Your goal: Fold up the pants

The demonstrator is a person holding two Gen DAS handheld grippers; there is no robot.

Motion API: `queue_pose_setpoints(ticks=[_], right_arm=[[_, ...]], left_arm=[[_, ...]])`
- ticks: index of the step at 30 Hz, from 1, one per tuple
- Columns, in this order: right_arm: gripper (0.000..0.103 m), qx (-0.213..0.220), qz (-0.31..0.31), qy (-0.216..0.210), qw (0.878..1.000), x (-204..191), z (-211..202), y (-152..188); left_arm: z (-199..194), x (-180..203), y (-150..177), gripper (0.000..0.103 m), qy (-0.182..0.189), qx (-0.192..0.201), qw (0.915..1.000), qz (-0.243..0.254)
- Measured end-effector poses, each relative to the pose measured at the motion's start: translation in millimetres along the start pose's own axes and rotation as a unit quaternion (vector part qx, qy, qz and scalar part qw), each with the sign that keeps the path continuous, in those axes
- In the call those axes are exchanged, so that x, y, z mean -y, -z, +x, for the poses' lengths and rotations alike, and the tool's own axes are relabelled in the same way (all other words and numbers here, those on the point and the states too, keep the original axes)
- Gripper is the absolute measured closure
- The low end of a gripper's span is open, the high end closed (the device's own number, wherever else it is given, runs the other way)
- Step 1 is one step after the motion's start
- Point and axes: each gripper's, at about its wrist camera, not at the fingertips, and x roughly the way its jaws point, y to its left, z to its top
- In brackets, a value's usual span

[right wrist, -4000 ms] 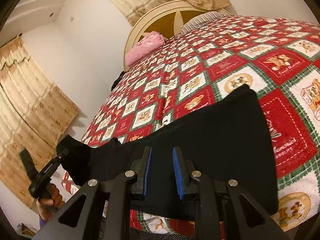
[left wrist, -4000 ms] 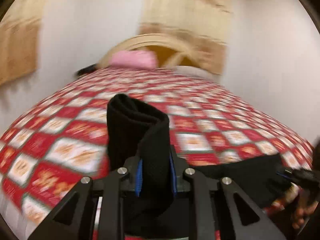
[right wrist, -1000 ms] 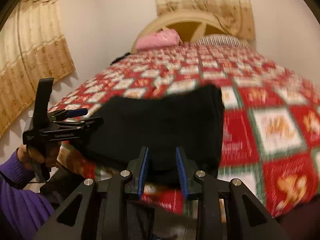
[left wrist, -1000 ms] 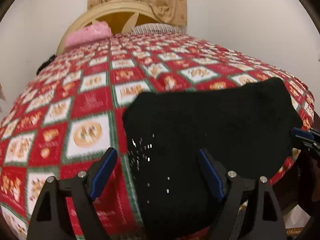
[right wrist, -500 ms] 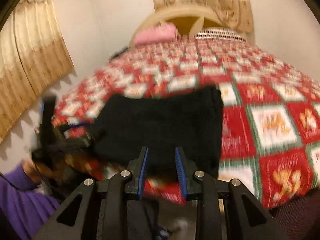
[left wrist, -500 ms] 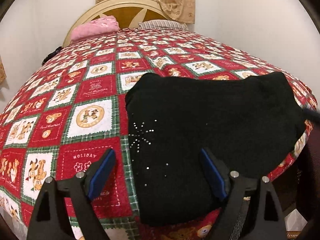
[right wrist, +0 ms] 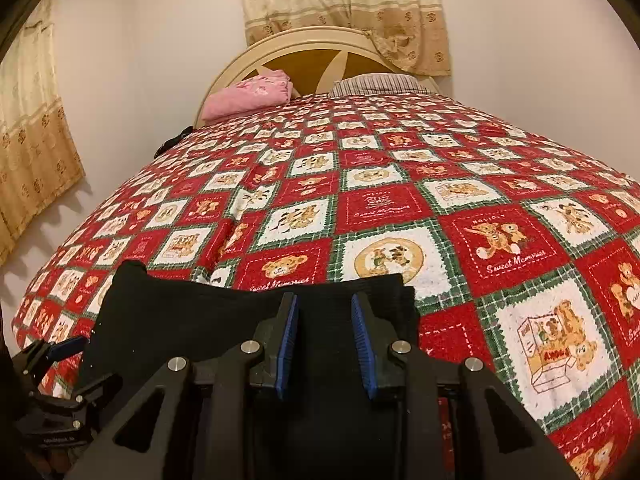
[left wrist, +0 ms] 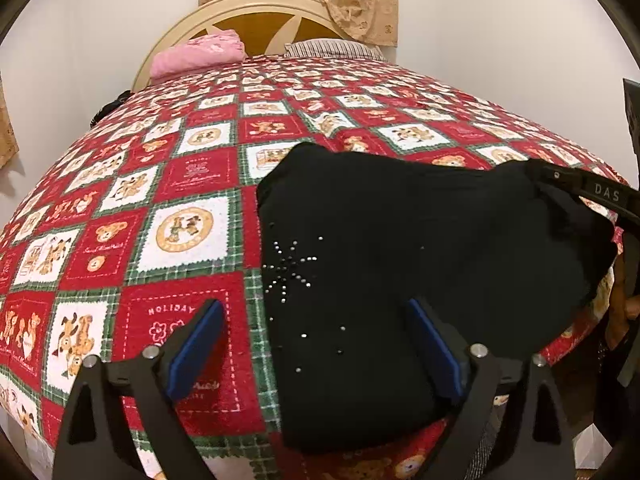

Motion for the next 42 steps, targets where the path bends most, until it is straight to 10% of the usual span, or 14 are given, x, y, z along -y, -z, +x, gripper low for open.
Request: queue_pose_setpoints(ticks=[7,11,42], right_arm=[[0.07,0.034,0.018,-0.036,0.999,0,-41,-3],[0.031,0.077,0.035,-0.029,0.996,11,-78,9],[0.03,0.031,0.211,-0.095,0.972,77,-79,38]], left_arm=[[-5,-4,-1,0.007,0.003,-0.002,1.0,-0.004],[-8,-3,-1,0.007,0.002,-0.002,1.0,-0.001],[-25,-19,-16,0.005,-0.023,0.012,0.9992,-0.032]])
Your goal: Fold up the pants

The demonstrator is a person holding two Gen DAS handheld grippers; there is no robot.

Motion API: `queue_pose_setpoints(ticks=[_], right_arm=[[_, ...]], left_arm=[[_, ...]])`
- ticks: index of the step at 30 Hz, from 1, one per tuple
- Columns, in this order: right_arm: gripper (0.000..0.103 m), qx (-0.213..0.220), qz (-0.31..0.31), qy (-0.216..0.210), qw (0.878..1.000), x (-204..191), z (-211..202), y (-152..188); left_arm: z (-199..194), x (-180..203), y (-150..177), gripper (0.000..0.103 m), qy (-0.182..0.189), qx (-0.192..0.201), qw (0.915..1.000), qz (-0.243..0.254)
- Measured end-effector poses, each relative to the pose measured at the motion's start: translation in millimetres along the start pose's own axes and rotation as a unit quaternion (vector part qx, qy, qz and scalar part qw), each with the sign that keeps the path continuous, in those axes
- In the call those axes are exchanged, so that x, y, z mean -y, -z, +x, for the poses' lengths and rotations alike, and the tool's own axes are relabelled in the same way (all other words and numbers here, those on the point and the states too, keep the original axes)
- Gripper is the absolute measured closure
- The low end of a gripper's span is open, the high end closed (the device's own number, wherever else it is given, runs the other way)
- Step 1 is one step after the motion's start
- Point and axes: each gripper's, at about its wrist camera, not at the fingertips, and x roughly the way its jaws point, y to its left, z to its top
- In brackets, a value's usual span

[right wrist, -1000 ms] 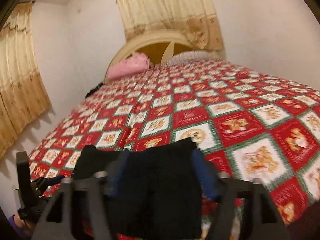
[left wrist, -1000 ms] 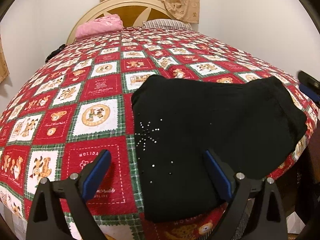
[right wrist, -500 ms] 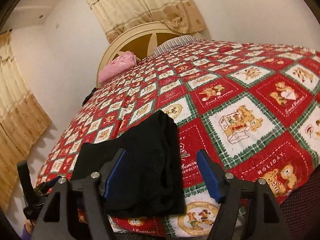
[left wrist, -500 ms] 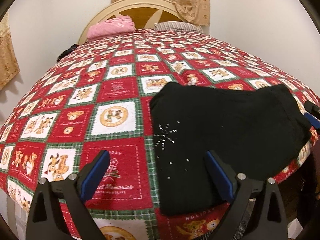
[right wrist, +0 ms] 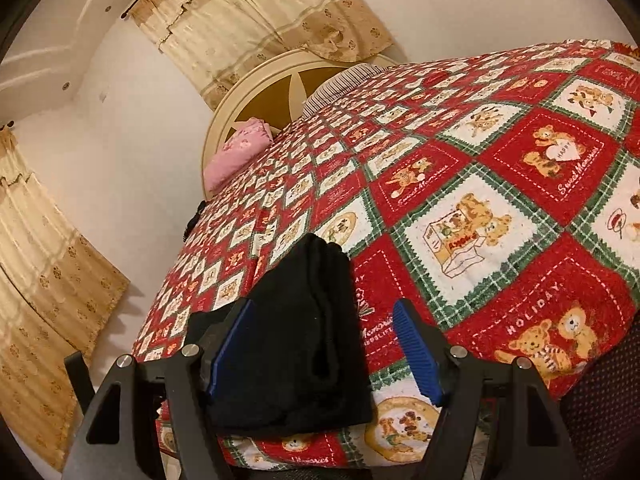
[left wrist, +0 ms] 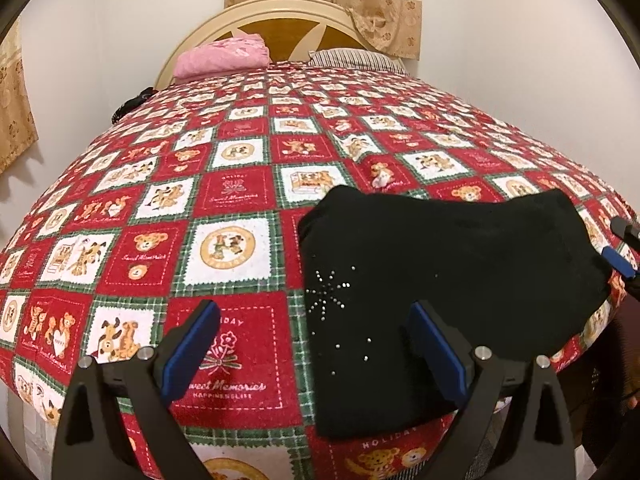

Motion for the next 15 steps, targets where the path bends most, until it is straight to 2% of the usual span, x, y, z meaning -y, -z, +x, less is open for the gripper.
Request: queue_pose_setpoints(ticks=[5,9,15], right_arm=[[0.03,0.0,-0.035,0.03,0.999,-4,3,4],[0.03,-0.015,-0.032,0.019,0.999,-1,10,9],[0.03,-0.035,-0.056,0.029,0.997,-7,21,22]], left_arm=[[5,-4,-10,0.005,0.011,-0.005,0.9998,-0.019],[11,-6,-17,0.005,0.033,-0.013,0.9986,-0.04],[18,-9,-16,0.005,0.038,-0.026,0.9971,-0.06]])
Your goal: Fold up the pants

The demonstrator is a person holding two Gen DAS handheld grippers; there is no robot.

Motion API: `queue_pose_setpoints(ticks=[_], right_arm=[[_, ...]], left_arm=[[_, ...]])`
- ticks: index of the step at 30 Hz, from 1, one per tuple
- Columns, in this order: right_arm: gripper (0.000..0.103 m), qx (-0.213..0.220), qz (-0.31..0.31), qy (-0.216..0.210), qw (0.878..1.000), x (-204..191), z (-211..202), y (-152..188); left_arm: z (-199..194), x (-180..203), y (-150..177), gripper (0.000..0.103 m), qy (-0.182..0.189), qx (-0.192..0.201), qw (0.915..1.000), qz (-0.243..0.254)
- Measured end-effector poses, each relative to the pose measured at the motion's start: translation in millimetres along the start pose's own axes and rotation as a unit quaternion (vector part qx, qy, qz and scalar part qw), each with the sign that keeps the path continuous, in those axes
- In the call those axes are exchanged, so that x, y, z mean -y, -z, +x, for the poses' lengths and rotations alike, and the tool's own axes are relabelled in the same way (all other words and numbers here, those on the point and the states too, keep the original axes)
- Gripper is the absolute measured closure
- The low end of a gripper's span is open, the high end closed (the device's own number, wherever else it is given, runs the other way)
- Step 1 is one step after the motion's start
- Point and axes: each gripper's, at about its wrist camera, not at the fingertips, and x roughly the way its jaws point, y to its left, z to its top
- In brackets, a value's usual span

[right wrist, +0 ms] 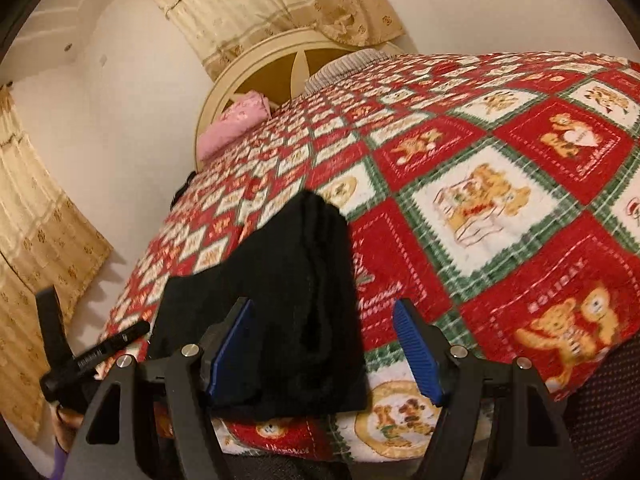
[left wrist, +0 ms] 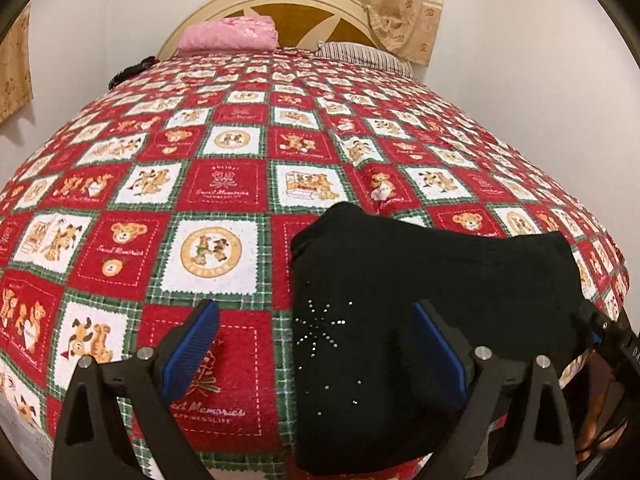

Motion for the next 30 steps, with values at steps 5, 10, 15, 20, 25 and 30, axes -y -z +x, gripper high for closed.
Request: queue_pose_setpoints(ticks=[5,10,15,20,25,30], right_arm=[[0.03,-0.002,-0.005,0.001,1.0,-3,0,0],[0.03,0.022,0.005,0.003,1.0,-1,-13,-8],[0.034,0.049,-0.039,0.001,0.998,-12,-38,-15],[0.044,0.0,-0.071,-0.081,0.994,-41,-45,-2],[0.044,-0.088,-0.067,-0.169,0.979,-73,-16,26],[0.044,-0.131,-0.143,-0.218,0.956,-136,9,58]], left_arm=[[2,-3,2,0.005,-0.003,-0.004,1.0,-0.003],[0,-6,3,0.005,0.001,-0.002,1.0,-0.002],[-7,-10,1,0.005,-0.011,0.013,0.9998,0.008],[-17,-25,-3,0.005,-0.034,0.025,0.9987,0.028],[-31,-52,-1,0.005,-0.069,0.043,0.9964,0.021],[-36,-79,2,0.005,-0.091,0.047,0.9947,0.0]])
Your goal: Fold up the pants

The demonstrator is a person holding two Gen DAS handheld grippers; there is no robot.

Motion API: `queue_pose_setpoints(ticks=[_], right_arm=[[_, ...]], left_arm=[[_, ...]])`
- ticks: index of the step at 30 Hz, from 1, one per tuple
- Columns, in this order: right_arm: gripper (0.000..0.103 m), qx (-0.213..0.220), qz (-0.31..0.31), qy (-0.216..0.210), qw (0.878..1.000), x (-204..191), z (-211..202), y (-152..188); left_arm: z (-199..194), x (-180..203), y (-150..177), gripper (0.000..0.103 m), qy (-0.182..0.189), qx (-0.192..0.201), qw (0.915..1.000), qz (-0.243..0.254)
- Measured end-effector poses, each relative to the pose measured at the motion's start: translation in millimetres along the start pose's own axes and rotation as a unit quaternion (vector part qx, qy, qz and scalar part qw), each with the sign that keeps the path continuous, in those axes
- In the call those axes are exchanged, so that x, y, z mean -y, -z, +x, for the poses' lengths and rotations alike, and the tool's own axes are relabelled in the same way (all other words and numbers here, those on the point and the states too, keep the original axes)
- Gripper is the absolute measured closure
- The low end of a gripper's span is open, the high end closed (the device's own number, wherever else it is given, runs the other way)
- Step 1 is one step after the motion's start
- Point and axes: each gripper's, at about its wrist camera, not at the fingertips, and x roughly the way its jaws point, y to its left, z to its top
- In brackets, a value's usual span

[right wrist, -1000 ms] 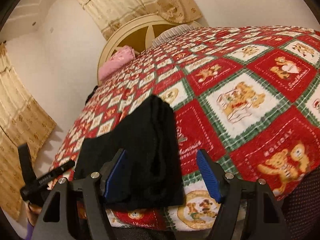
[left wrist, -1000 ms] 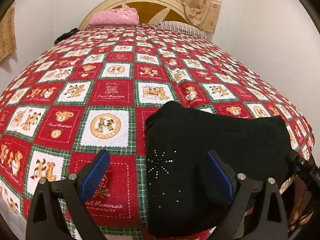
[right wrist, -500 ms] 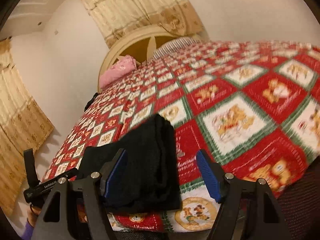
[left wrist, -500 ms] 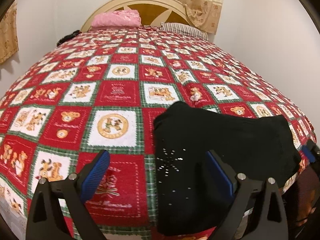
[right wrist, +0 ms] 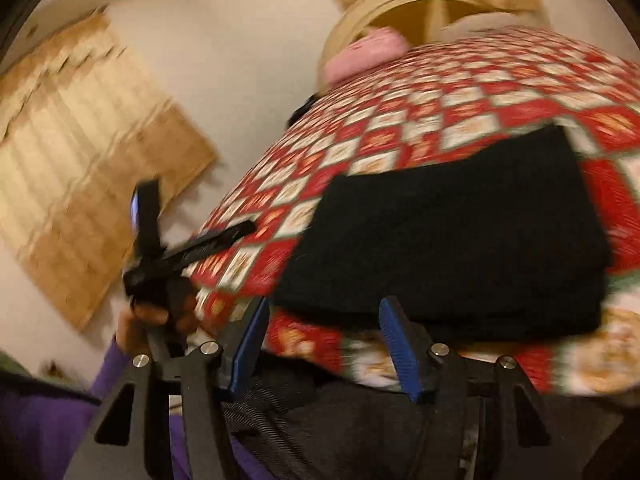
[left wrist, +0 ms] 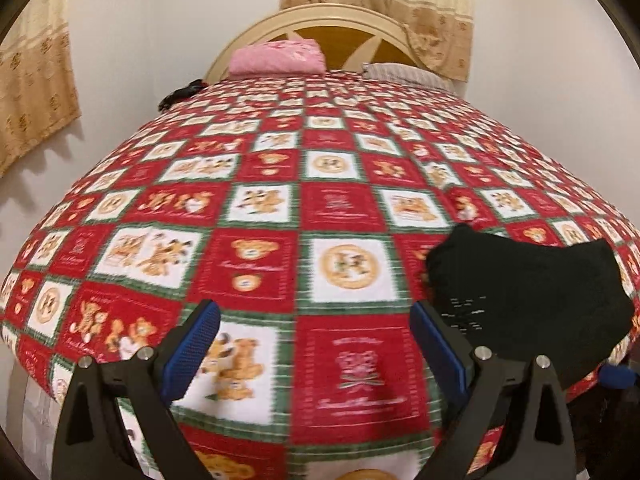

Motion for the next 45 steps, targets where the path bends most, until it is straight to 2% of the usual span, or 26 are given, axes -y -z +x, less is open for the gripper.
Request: queue_pose_setpoints(ticks=[1,3,4,7,10,12,14,15,18,20,23,25,27,29,31,32,33,35,38,39,40,41,42,44,45], right_arm=[[0.045,-0.011,-0.013,-0.009,1.0,-7,12,-1],[0.072,-0.03,-0.042,-0.016,0.999,-24,32,-3],[0.075,-0.039,-0.067,-0.014,0.997,-34,47,-6],[0.075,-0.028,-0.101,0.005,0.994,-47,70,-20],[0.075,-0.027,-0.076,0.018,0.997,-33,94,-36],[0.075,-0.06,-0.065,0.017,0.996,-26,110,-34],[0.075,-0.11,-0.07,0.021,0.991,-24,127,-18],[0.075,-0.099,-0.087,0.022,0.991,-28,122,-11],[0.075,-0.123,-0.09,0.013,0.988,-30,117,-17],[0.075,-0.13,-0.098,-0.001,0.987,-31,109,-33],[0.075,-0.08,-0.165,0.054,0.981,-38,87,-71],[0.075,-0.062,-0.182,0.08,0.978,-34,83,-99],[0.075,-0.071,-0.182,0.073,0.978,-24,92,-128],[0.075,-0.114,-0.2,0.076,0.97,-17,117,-148],[0.075,-0.168,-0.237,0.087,0.953,-16,148,-155],[0.075,-0.186,-0.247,0.089,0.947,-17,158,-156],[0.075,-0.205,-0.255,0.09,0.941,-18,169,-156],[0.075,-0.231,-0.274,0.086,0.93,-22,180,-152],[0.06,-0.272,-0.304,0.106,0.907,-20,201,-143],[0.059,-0.286,-0.313,0.113,0.899,-18,206,-139],[0.059,-0.294,-0.317,0.117,0.894,-18,208,-136],[0.059,-0.308,-0.318,0.122,0.888,-16,212,-134],[0.06,-0.317,-0.322,0.124,0.883,-15,212,-132],[0.06,-0.321,-0.327,0.138,0.878,-15,213,-133],[0.06,-0.326,-0.311,0.152,0.88,-11,215,-135]], left_arm=[[1,-6,0,0.005,-0.002,0.001,1.0,-0.009],[1,-15,1,0.005,0.002,0.001,0.9997,-0.023],[0,-18,2,0.005,0.003,0.002,0.9996,-0.027],[2,-27,4,0.005,0.003,0.001,0.9994,-0.035],[6,-36,6,0.005,0.007,-0.003,0.9988,-0.049],[9,-40,7,0.005,0.011,-0.006,0.9984,-0.055],[13,-45,9,0.005,0.013,-0.009,0.9981,-0.059],[16,-47,10,0.005,0.014,-0.012,0.9978,-0.064],[21,-50,11,0.005,0.029,-0.018,0.9963,-0.079],[24,-48,10,0.005,0.052,-0.024,0.9945,-0.087],[23,-36,10,0.005,0.086,-0.028,0.993,-0.076],[22,-20,11,0.005,0.116,-0.033,0.9909,-0.06],[23,-3,14,0.005,0.147,-0.038,0.9874,-0.044],[25,13,18,0.005,0.166,-0.046,0.9845,-0.031],[29,26,23,0.006,0.179,-0.058,0.9819,-0.021],[30,31,24,0.011,0.189,-0.063,0.9798,-0.018],[30,36,26,0.015,0.202,-0.068,0.9768,-0.016],[35,49,32,0.015,0.234,-0.081,0.9689,-0.012],[34,62,35,0.015,0.213,-0.058,0.975,0.02],[34,64,35,0.017,0.213,-0.056,0.9752,0.024],[34,65,35,0.021,0.219,-0.055,0.9739,0.023],[34,67,35,0.036,0.235,-0.059,0.9699,0.019],[35,68,36,0.044,0.247,-0.063,0.9669,0.017],[32,76,39,0.046,0.239,-0.054,0.9692,0.027],[30,80,40,0.046,0.234,-0.05,0.9702,0.038]])
